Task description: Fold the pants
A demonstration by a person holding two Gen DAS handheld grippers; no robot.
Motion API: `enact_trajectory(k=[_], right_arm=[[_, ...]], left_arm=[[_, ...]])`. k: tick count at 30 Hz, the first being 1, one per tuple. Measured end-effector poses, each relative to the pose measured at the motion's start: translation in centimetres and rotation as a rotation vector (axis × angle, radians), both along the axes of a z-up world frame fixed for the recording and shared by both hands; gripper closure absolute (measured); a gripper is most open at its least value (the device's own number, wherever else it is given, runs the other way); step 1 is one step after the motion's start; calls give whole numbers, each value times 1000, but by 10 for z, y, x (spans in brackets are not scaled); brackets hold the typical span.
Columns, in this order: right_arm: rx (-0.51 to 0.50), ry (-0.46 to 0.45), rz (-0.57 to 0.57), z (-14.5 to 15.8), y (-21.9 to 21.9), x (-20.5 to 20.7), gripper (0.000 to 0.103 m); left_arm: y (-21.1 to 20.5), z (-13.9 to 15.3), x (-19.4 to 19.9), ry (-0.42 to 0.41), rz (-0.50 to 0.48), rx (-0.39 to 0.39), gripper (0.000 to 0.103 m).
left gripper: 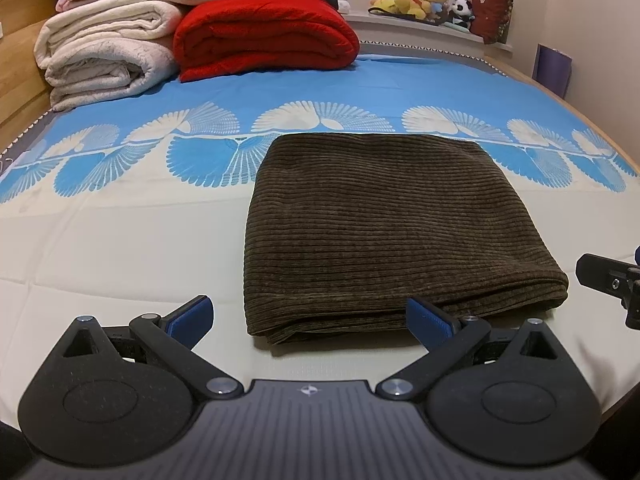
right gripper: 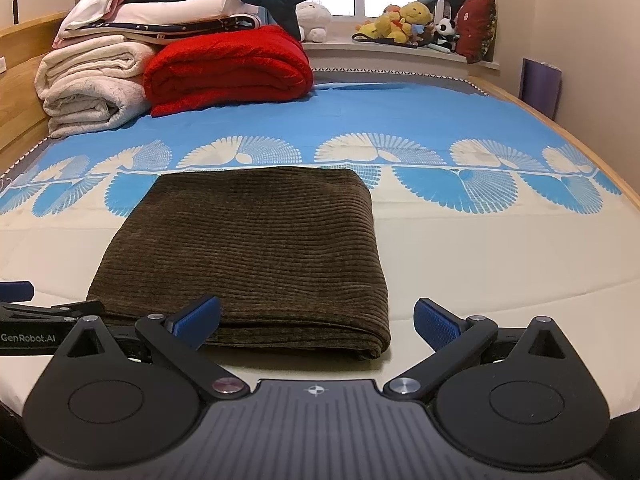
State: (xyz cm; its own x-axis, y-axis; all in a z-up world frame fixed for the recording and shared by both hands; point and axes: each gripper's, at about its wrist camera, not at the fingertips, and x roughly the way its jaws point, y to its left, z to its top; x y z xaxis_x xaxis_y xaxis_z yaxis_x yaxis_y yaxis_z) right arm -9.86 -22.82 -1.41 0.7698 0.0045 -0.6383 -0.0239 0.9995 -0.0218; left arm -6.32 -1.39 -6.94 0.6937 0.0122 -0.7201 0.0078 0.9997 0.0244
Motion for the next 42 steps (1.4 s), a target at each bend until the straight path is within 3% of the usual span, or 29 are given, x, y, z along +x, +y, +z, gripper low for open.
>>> enact_trajectory(k=[42], right_arm=[[-9,-10,30,1,9,3,1]], left_arm=[[-2,-3,-1,-7,-34,14,0]])
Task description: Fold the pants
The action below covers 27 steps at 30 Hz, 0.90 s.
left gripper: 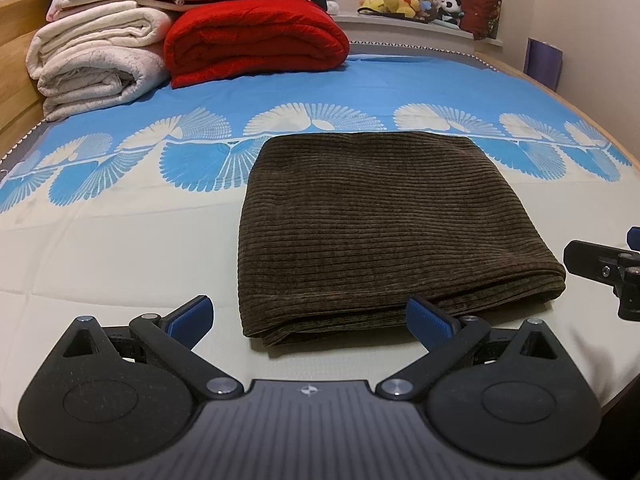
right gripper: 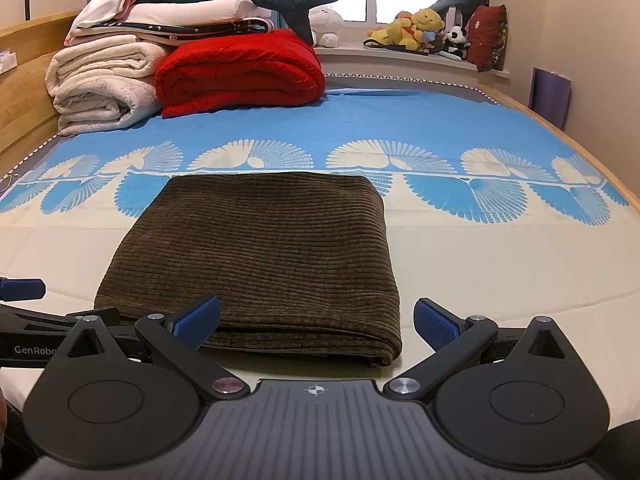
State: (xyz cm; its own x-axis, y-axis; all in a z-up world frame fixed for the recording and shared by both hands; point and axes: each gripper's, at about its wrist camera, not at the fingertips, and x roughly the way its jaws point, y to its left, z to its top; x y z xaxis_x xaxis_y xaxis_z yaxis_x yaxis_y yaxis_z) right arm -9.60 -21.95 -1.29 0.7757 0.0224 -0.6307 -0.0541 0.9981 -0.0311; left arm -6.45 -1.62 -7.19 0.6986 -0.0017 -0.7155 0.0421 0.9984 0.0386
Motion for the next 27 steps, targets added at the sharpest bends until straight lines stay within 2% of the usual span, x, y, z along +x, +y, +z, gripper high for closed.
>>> enact_trajectory(k=[27], right_arm=[[9,5,9,-1,6,2,1]], left_arm=[[1,-2,1,-4,-4,3,0]])
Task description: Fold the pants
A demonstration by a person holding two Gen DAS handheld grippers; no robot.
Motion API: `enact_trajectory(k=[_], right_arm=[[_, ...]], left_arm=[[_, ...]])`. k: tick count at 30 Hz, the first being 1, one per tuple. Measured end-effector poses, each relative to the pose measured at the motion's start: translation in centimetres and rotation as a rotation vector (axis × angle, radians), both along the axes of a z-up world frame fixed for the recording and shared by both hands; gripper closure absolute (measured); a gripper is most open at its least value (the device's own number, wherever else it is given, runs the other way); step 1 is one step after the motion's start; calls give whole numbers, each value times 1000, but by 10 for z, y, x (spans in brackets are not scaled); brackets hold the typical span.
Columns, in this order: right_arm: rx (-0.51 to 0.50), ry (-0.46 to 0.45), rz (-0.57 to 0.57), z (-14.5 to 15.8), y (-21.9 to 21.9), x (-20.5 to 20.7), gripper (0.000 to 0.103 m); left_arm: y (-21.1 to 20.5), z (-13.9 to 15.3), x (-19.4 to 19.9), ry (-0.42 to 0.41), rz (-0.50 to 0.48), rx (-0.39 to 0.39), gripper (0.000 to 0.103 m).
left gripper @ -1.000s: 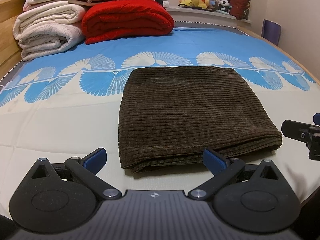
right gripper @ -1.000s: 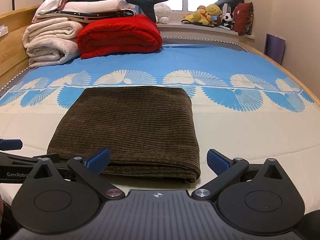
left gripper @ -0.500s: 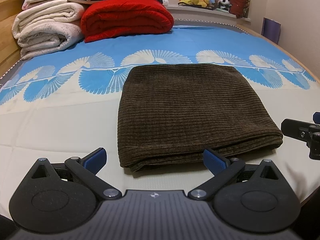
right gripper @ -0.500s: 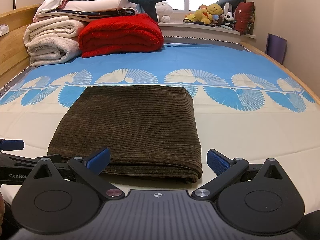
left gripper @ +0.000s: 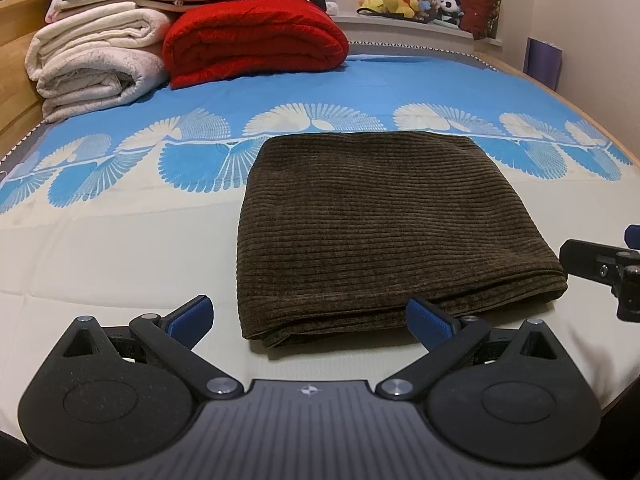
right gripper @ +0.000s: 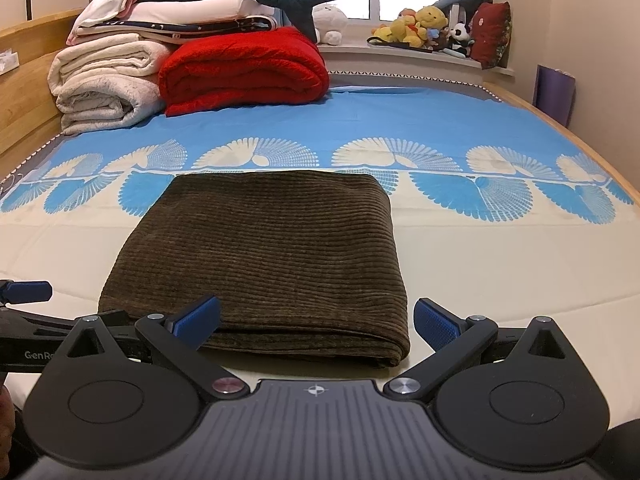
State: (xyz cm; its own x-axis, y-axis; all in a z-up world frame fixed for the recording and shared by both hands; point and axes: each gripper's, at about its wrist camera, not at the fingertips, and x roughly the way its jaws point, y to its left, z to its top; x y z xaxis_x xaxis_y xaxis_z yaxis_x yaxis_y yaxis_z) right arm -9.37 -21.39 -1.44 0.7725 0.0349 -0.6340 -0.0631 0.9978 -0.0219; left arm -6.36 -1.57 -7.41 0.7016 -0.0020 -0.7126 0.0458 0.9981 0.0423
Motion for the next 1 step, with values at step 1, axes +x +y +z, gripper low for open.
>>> enact_trajectory(k=[1], right_arm=[[-1,0,2,0,0,0,1]], left_arm=[[0,0,0,-1,1,1,0]])
